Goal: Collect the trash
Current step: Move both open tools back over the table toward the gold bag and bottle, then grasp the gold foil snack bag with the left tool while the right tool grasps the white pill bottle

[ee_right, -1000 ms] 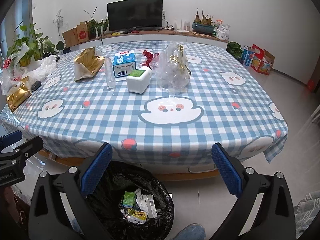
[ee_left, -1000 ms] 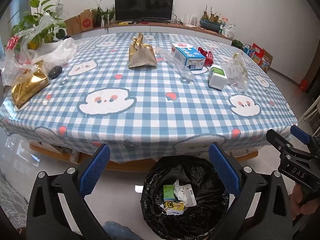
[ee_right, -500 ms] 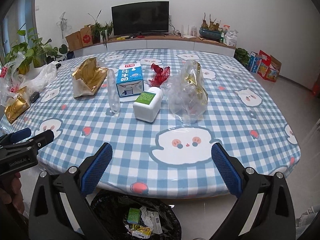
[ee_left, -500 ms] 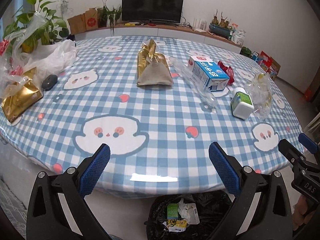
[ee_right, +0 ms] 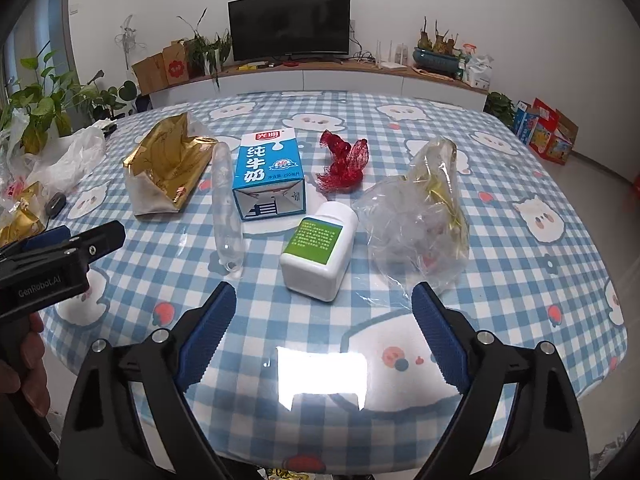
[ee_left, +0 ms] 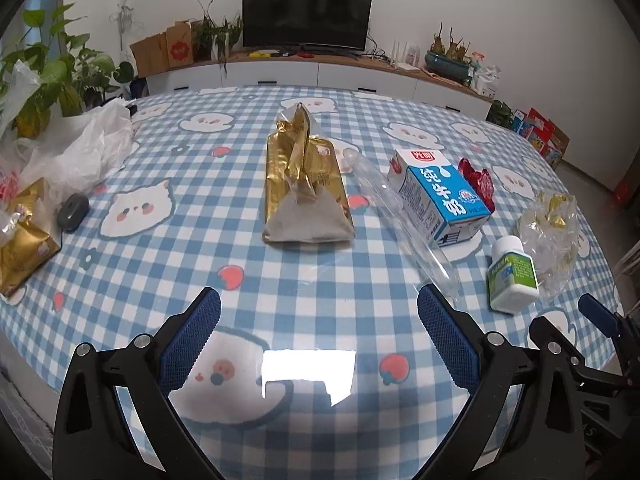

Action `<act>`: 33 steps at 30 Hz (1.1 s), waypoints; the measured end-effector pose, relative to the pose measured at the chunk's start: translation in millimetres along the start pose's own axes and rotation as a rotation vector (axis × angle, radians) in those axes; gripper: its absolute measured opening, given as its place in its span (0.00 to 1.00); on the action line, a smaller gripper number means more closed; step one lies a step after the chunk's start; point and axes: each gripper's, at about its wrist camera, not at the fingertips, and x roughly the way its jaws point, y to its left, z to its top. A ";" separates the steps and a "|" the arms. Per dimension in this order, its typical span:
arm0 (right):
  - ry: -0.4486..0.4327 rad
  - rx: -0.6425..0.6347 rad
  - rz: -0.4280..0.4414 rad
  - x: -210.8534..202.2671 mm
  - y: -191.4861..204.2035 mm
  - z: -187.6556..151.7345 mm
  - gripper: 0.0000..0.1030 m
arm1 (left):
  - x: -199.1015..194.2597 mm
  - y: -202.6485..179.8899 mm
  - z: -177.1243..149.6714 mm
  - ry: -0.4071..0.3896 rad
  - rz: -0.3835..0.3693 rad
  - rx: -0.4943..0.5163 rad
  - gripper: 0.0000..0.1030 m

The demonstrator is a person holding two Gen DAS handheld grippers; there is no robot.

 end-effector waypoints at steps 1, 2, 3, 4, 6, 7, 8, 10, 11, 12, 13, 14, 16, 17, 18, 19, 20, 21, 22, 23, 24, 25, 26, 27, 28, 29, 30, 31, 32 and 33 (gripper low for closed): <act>0.004 0.003 0.000 4.3 0.4 2.3 0.81 | 3.4 0.3 4.7 -0.003 0.004 -0.001 0.94; 0.009 0.006 -0.001 8.4 0.8 4.7 0.81 | 7.7 0.5 8.8 -0.002 0.007 -0.001 0.94; 0.014 0.008 -0.002 12.9 1.1 7.2 0.80 | 11.6 1.3 12.8 -0.002 0.009 -0.002 0.94; 0.017 0.010 -0.002 16.7 1.3 9.4 0.80 | 16.2 2.8 16.7 -0.001 0.013 -0.004 0.94; 0.021 0.013 -0.001 23.1 1.9 13.6 0.78 | 24.2 5.4 23.5 0.000 0.020 -0.011 0.94; 0.024 0.015 -0.003 26.0 2.5 14.8 0.77 | 28.2 6.6 26.3 0.001 0.024 -0.014 0.94; 0.028 0.019 -0.003 29.0 2.8 16.0 0.77 | 32.6 7.2 29.7 0.003 0.026 -0.016 0.94; 0.036 0.029 0.003 35.3 3.2 18.2 0.74 | 40.5 7.7 36.0 0.003 0.031 -0.015 0.94; 0.042 0.032 0.004 38.2 3.8 19.3 0.73 | 43.9 7.5 39.0 0.002 0.035 -0.013 0.94; 0.046 0.036 0.003 41.4 4.4 19.9 0.72 | 47.6 7.7 42.3 0.004 0.037 -0.013 0.94; 0.050 0.041 0.004 43.9 4.9 20.2 0.71 | 51.6 8.6 45.6 0.005 0.039 -0.016 0.94; 0.056 0.050 0.005 45.2 4.9 19.4 0.71 | 55.9 9.6 48.8 0.007 0.041 -0.019 0.94; 0.071 0.063 0.010 50.1 5.9 19.4 0.69 | 63.5 11.3 54.8 0.012 0.044 -0.023 0.94; 0.074 0.062 0.008 52.1 6.9 19.7 0.68 | 67.1 12.0 57.3 0.013 0.046 -0.023 0.94; 0.077 0.062 0.005 53.8 7.8 19.6 0.66 | 70.2 12.1 59.5 0.014 0.049 -0.022 0.94; 0.080 0.063 0.005 55.4 8.9 19.8 0.65 | 74.2 12.6 61.3 0.017 0.055 -0.021 0.94; 0.084 0.065 0.005 57.5 9.0 19.6 0.63 | 78.0 13.2 62.8 0.022 0.058 -0.020 0.93; 0.089 0.065 0.004 60.3 9.5 19.3 0.61 | 81.6 13.5 64.4 0.025 0.059 -0.020 0.93; 0.094 0.064 0.003 62.4 10.2 19.0 0.60 | 84.7 14.1 66.0 0.026 0.064 -0.018 0.93; 0.098 0.065 -0.001 64.2 10.0 18.8 0.59 | 87.3 14.7 67.5 0.025 0.067 -0.017 0.91; 0.098 0.066 -0.003 65.6 10.0 18.5 0.57 | 89.7 15.0 68.7 0.026 0.071 -0.016 0.89; 0.098 0.065 -0.003 66.4 10.3 18.4 0.56 | 92.2 14.9 69.7 0.030 0.073 -0.013 0.87; 0.099 0.065 -0.003 67.2 10.5 17.9 0.53 | 93.7 14.6 70.4 0.033 0.072 -0.011 0.83; 0.101 0.064 -0.002 67.9 10.8 17.9 0.50 | 96.0 14.0 71.1 0.037 0.073 -0.007 0.80; 0.102 0.062 -0.001 68.1 12.0 17.7 0.49 | 97.9 13.2 71.6 0.041 0.074 -0.003 0.78; 0.104 0.059 -0.002 68.6 12.5 18.2 0.46 | 99.5 12.5 71.9 0.045 0.073 -0.001 0.74; 0.105 0.055 -0.004 69.3 13.1 18.0 0.44 | 101.2 12.1 72.0 0.050 0.069 -0.003 0.70; 0.106 0.054 -0.004 69.7 13.7 17.7 0.43 | 102.7 12.4 72.0 0.058 0.062 -0.007 0.67; 0.105 0.052 -0.005 69.8 14.4 16.9 0.43 | 104.8 12.1 71.3 0.068 0.057 -0.014 0.61; 0.104 0.050 -0.007 69.8 14.8 17.0 0.43 | 107.0 13.6 70.9 0.080 0.051 -0.028 0.57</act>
